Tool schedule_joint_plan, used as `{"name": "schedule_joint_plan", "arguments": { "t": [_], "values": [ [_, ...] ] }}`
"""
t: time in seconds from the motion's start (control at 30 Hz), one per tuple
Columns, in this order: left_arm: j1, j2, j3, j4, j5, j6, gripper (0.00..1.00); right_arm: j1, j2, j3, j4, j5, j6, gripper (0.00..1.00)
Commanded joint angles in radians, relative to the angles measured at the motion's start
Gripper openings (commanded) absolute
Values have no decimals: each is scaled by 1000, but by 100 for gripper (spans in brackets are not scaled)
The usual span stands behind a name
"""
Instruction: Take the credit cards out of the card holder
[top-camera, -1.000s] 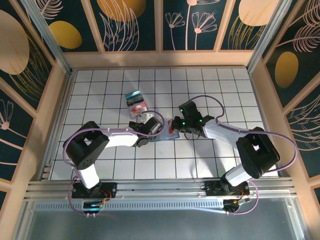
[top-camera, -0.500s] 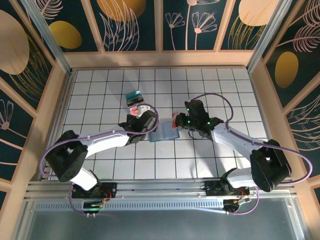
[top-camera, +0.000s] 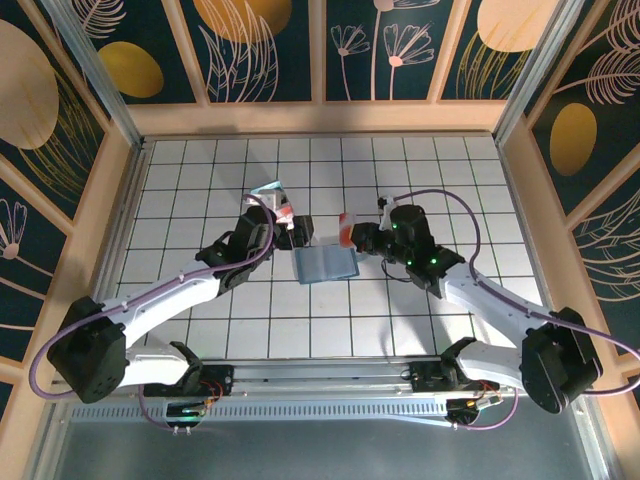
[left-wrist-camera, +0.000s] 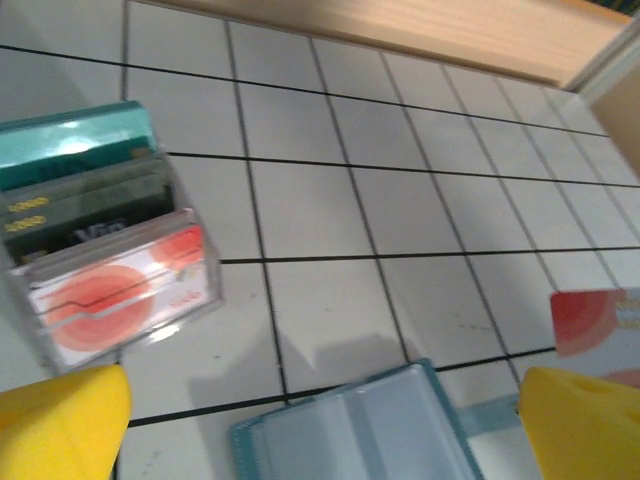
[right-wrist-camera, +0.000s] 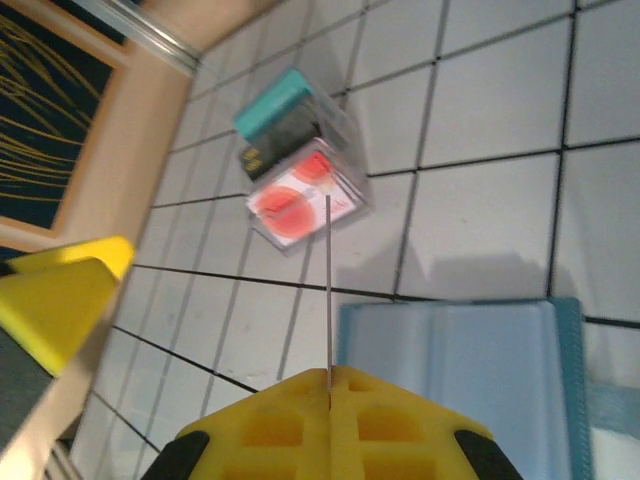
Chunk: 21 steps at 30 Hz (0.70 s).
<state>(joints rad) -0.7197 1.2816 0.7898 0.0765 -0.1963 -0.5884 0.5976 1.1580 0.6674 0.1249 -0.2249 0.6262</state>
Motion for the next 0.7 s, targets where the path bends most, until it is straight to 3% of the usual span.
{"name": "schedule_joint_plan", "arguments": {
  "t": [0.0, 0.23, 0.53, 0.67],
  "values": [
    [9, -28, -25, 105, 160, -26, 99, -8, -38, -27, 149, -79, -16, 0],
    [10, -39, -56, 260, 347, -42, 99, -8, -62, -55, 290, -156, 0, 0],
    [24, -25, -107, 478, 489, -144, 99, -8, -61, -71, 411, -243, 22, 0],
    [35, -14, -115, 541, 528, -180, 94, -9, -61, -74, 438, -262, 31, 0]
  ]
}}
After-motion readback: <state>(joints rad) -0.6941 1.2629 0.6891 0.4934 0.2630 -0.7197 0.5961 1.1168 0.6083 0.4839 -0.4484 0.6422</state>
